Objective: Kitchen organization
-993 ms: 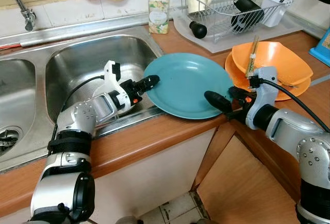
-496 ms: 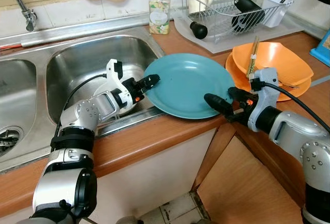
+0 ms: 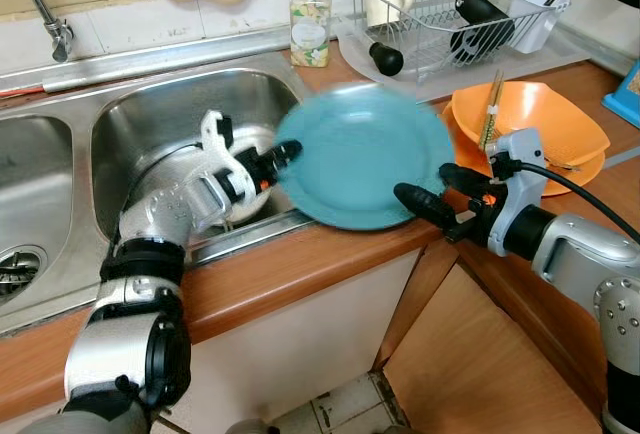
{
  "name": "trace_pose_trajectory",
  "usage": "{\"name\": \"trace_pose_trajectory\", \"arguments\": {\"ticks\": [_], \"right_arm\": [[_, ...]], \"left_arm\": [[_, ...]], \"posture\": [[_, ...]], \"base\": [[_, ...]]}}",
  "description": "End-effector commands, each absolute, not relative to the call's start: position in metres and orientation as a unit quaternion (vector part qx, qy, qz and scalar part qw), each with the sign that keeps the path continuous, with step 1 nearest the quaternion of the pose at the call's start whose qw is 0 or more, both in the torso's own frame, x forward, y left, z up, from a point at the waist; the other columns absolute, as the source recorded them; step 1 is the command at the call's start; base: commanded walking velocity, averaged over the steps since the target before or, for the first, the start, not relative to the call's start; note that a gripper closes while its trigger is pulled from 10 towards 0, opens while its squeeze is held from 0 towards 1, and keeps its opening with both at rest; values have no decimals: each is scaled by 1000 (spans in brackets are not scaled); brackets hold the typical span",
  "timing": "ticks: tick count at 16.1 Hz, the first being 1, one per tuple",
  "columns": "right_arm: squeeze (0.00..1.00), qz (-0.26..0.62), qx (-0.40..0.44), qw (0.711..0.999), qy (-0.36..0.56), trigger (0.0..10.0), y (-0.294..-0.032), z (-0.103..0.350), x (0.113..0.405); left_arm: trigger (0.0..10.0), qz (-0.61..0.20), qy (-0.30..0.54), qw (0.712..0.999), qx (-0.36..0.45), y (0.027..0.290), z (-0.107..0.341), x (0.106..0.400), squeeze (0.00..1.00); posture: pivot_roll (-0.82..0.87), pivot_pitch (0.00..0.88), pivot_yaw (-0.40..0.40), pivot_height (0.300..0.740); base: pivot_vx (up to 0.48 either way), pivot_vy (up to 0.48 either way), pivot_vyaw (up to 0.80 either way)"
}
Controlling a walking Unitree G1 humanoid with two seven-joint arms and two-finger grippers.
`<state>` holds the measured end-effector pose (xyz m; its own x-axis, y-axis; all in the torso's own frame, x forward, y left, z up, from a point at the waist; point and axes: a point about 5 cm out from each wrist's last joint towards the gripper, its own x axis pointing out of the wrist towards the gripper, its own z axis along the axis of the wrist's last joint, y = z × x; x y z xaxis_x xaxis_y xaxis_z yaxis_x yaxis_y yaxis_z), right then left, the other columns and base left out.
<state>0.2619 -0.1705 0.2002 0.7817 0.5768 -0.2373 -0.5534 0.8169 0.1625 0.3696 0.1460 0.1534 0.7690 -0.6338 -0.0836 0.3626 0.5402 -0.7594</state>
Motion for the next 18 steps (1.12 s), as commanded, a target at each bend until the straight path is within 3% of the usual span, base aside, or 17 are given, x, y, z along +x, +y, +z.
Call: {"name": "trace_pose_trajectory", "arguments": {"ticks": [1,5,9,14,18], "right_arm": [[0,308,34,941,134,10000,-169,202,259],[0,330,30,937,114,10000,-166,211,258],[0,346,33,933,94,10000,-161,221,259],[0,339,18,937,78,10000,-154,226,265],[0,352,-2,932,82,10000,-144,223,267]], "left_arm": [[0,-275,189,863,-378,149,149,369,0],[0,-262,146,845,-442,164,162,373,0],[0,-238,108,848,-461,188,174,372,0],[0,-114,36,912,-393,246,199,364,0],[0,-53,40,942,-330,262,197,355,0]], "posture": [[-150,0,59,740],[-148,0,52,740],[-139,0,44,740],[-127,0,32,740],[-119,0,24,740]], "base": [[0,0,0],[0,0,0],[0,0,0],[0,0,0],[0,0,0]]}}
